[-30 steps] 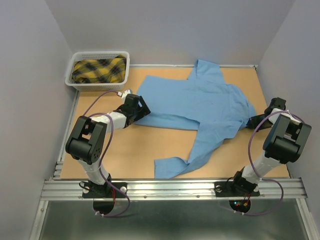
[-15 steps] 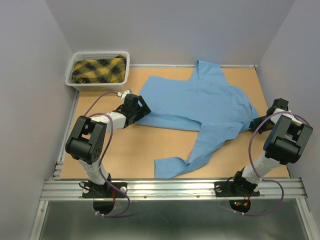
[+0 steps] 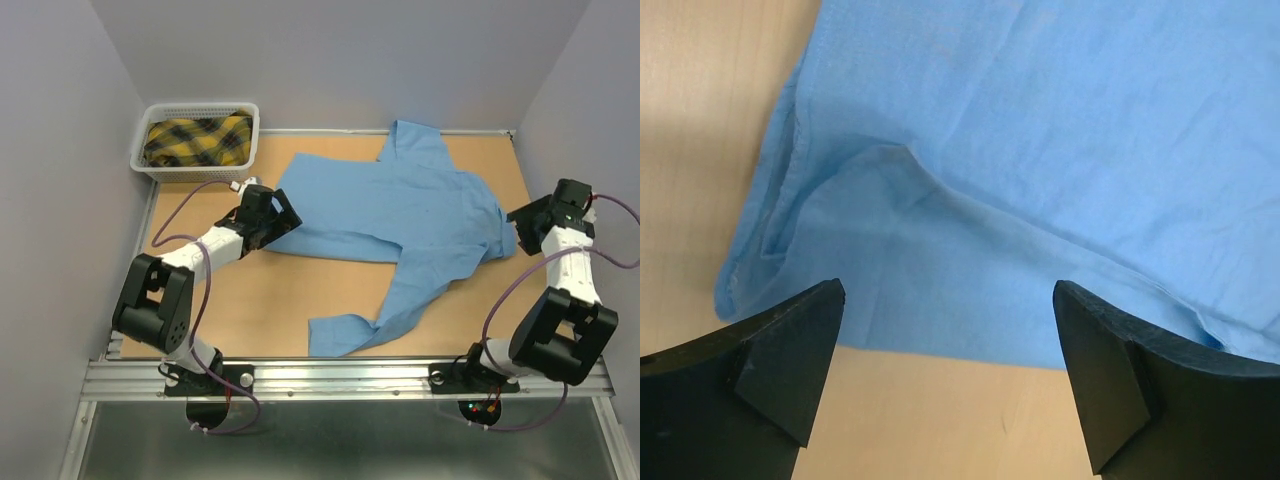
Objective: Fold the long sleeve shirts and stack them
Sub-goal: Fold the shirt
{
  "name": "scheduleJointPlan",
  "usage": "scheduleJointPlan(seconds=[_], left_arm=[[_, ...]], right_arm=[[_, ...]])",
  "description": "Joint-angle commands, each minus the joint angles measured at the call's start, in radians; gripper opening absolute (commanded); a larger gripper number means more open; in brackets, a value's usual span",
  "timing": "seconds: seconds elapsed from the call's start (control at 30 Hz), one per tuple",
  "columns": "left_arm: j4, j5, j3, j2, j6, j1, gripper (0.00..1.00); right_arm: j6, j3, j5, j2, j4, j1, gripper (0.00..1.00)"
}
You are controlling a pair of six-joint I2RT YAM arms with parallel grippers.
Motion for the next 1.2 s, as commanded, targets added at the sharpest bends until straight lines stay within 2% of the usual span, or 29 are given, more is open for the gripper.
scheduleJointPlan(seconds=[0.0,0.13,0.3,0.47,0.77,1.0,1.17], left_arm=[[-0.052,-0.017,0.060,-0.136,0.035,-0.019,0.98],[-0.047,-0.026,0.045,-0.147,0.041,-0.022,0.97],[0.010,-0.001,0.034,-0.049,0.047,-0.030,0.96],[0.017,-0.014,0.114,0.057,0.066,-0.030,0.96],[0.007,-0.032,0.232,0.180,0.073,-0.027,0.95],[-0.016,-0.054,0.238,0.169,0.081,-0.021,0.95],[-0.024,-0.046,0.197,0.034,0.220,-0.054,0.96]], right_arm=[[-0.041,-0.011,-0.029,-0.074,0.002,0.105,0.66],[-0.046,-0.069,-0.087,-0.114,-0.012,0.173,0.66],[-0.036,-0.155,-0.061,-0.120,0.005,0.260,0.67],[-0.021,-0.189,-0.082,-0.070,0.063,0.262,0.67],[-0.004,-0.143,-0.090,0.053,0.120,0.265,0.67],[0.025,-0.072,-0.096,0.110,0.125,0.265,0.67],[-0.006,-0.054,-0.092,0.050,0.125,0.265,0.66]])
